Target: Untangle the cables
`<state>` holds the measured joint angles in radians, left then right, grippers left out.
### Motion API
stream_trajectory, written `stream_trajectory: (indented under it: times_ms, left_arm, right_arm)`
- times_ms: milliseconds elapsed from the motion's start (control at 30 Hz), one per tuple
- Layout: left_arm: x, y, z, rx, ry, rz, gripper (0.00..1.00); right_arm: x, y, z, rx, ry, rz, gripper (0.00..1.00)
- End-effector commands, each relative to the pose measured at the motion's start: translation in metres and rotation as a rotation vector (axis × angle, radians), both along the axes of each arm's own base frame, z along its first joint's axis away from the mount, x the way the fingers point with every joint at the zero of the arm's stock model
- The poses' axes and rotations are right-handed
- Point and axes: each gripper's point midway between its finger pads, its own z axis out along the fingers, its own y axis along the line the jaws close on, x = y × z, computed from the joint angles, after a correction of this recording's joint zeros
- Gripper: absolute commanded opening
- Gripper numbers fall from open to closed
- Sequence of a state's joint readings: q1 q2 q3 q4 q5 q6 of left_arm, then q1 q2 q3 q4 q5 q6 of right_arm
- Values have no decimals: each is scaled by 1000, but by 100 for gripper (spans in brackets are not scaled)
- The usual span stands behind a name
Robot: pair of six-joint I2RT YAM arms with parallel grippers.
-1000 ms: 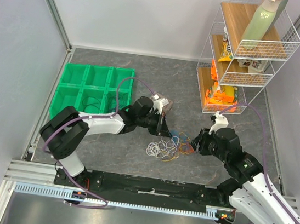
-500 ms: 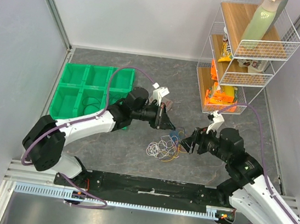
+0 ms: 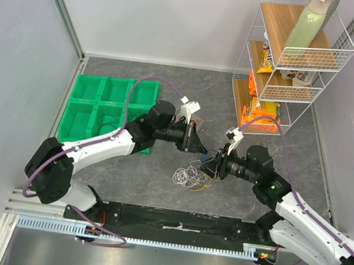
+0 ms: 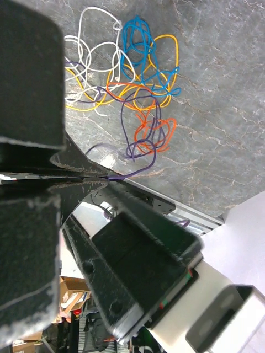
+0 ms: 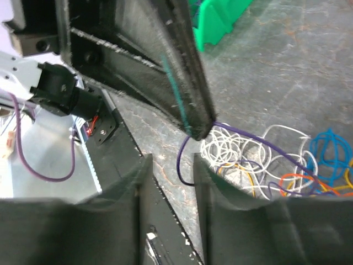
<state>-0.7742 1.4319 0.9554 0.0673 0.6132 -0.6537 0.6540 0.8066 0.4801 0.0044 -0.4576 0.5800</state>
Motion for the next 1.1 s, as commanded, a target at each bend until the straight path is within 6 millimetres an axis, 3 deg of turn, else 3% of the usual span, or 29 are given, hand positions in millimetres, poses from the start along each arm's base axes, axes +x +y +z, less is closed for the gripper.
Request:
stream_trajectory:
  times_ms: [0, 100, 300, 333, 400, 600, 700, 800, 967, 1067]
  left_arm:
    - [-2, -3, 50, -97, -92, -30, 2]
    - [-4, -4, 62, -130, -106, -38, 6]
    - [0, 16, 80, -166, -202, 63, 66]
    - [0, 24, 82, -174, -218, 93, 70]
    - [3, 34, 82, -178, -235, 148, 68]
    - [7, 50, 54, -181, -159, 254, 50]
    - [-7, 45, 56, -284, -158, 190, 66]
    - [-17, 27, 52, -305, -121, 80, 77]
    - [-34, 1, 68, -370, -135, -34, 79]
    - [-41, -13, 68, -379, -110, -89, 80]
  right_arm:
    - [-10, 17, 31, 129, -69, 88, 24]
    - [-19, 21, 46, 202, -72, 123, 0]
    - [-22, 14, 91, 253, -133, 102, 0]
    - [-23, 13, 101, 268, -146, 100, 0]
    - [-23, 10, 119, 288, -171, 85, 0]
    - [-16, 1, 173, 325, -251, 7, 0]
    - [-15, 0, 189, 342, -270, 3, 0]
    - [-15, 3, 195, 351, -267, 19, 0]
    - [-18, 4, 202, 375, -271, 28, 0]
    - [-19, 3, 204, 382, -269, 28, 0]
